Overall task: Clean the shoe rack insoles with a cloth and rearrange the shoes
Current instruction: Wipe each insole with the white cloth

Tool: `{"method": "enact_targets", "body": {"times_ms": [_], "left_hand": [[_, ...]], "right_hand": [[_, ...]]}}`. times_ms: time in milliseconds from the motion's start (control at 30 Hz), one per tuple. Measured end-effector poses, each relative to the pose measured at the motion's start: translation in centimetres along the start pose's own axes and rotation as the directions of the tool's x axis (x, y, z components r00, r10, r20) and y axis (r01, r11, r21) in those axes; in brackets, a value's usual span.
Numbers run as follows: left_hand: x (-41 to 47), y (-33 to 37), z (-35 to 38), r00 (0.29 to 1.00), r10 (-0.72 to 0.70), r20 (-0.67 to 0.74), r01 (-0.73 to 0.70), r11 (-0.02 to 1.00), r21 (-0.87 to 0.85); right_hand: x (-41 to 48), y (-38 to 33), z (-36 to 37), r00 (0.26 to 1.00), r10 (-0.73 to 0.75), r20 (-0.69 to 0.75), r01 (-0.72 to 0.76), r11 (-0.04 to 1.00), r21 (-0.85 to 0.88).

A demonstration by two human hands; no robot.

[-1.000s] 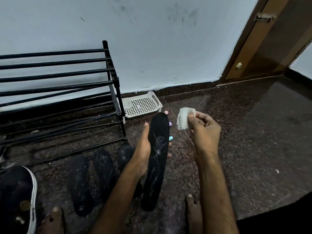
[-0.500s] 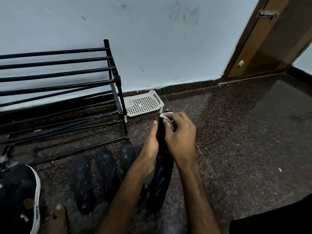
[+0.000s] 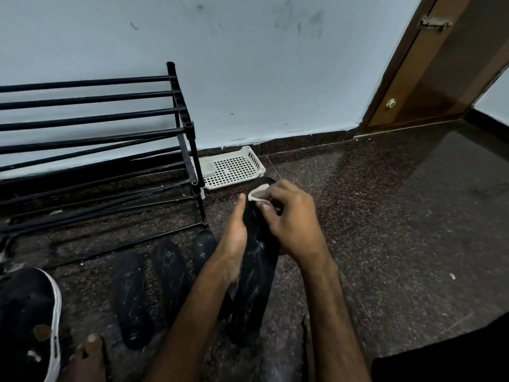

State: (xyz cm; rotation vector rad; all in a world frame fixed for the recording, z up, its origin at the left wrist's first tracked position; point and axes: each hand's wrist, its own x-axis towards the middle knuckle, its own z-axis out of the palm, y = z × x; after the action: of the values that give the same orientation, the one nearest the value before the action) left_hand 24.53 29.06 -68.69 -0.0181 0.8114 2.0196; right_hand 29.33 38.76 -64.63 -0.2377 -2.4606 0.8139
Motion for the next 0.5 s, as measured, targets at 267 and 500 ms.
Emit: {"method": "enact_targets", "body": {"times_ms": [267, 500], "left_hand": [[0.1, -0.1, -0.7, 0.992, -0.082, 0.098, 0.067, 0.987, 0.148], [0.1, -0.6, 0.8, 1.0, 0.008, 0.015, -0.007, 0.999, -0.052]], "right_hand": [[-0.2, 2.5, -1.9, 0.894, 0.148, -0.424, -0.188, 0.981, -0.053], [-0.4, 0.1, 0.5, 0.985, 0.005, -0.173, -0.026, 0.993, -0.115]]}}
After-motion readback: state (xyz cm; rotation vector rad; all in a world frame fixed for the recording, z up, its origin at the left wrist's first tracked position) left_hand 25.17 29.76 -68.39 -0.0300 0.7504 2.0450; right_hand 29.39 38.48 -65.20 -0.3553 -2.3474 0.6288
